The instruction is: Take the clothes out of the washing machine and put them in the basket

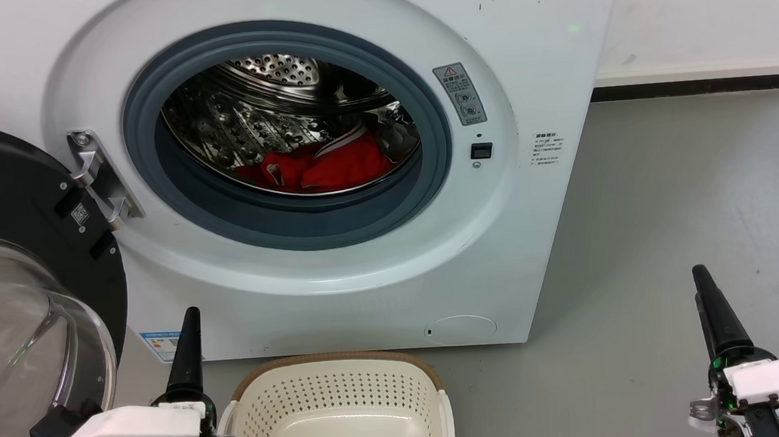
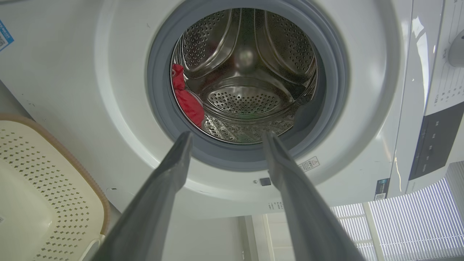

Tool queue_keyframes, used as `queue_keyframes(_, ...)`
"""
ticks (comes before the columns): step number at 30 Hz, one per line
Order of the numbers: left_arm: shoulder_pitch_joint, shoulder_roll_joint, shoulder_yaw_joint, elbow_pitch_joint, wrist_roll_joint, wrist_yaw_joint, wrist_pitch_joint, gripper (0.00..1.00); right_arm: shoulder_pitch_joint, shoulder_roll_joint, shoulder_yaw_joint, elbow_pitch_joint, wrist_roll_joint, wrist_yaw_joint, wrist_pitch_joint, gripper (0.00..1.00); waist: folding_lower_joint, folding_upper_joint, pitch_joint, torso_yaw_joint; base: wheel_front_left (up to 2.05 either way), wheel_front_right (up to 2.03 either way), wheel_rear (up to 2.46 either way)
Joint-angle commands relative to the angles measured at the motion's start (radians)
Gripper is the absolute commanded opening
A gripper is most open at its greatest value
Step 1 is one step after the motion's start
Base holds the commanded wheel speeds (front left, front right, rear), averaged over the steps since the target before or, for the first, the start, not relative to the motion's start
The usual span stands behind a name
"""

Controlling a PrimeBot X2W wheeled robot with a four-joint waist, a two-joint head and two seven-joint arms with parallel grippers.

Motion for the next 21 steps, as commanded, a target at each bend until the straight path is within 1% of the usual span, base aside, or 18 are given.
queue_keyframes(1, -0.004, 0.002, -0.010, -0.033, 0.062, 0.012, -0.014, 1.00, -0.007, -0.002, 0.002, -0.037, -0.064, 0.000, -0.014, 1.00, 0.0000, 0.0000, 0.001, 0.000, 0.00, 0.00, 0.00)
queue_keyframes(8, 0.007, 0.002, -0.037, -0.063, 0.214, 0.044, -0.043, 1.00, 0.009, -0.002, 0.016, -0.082, -0.235, 0.000, -0.043, 1.00, 0.0000, 0.0000, 0.003, 0.000, 0.00, 0.00, 0.00)
queue_keyframes(9, 0.007, 0.002, -0.037, -0.063, 0.214, 0.044, -0.043, 1.00, 0.009, -0.002, 0.016, -0.082, -0.235, 0.000, -0.043, 1.00, 0.0000, 0.0000, 0.003, 0.000, 0.00, 0.00, 0.00)
queue_keyframes(17, 0.017, 0.002, -0.060, -0.087, 0.366, 0.077, -0.072, 1.00, 0.027, -0.002, 0.034, -0.116, -0.428, 0.000, -0.072, 1.00, 0.0000, 0.0000, 0.006, 0.000, 0.00, 0.00, 0.00)
queue_keyframes(21, 0.022, 0.002, -0.069, -0.096, 0.426, 0.088, -0.086, 1.00, 0.034, -0.002, 0.039, -0.129, -0.501, 0.000, -0.086, 1.00, 0.0000, 0.0000, 0.006, 0.000, 0.00, 0.00, 0.00)
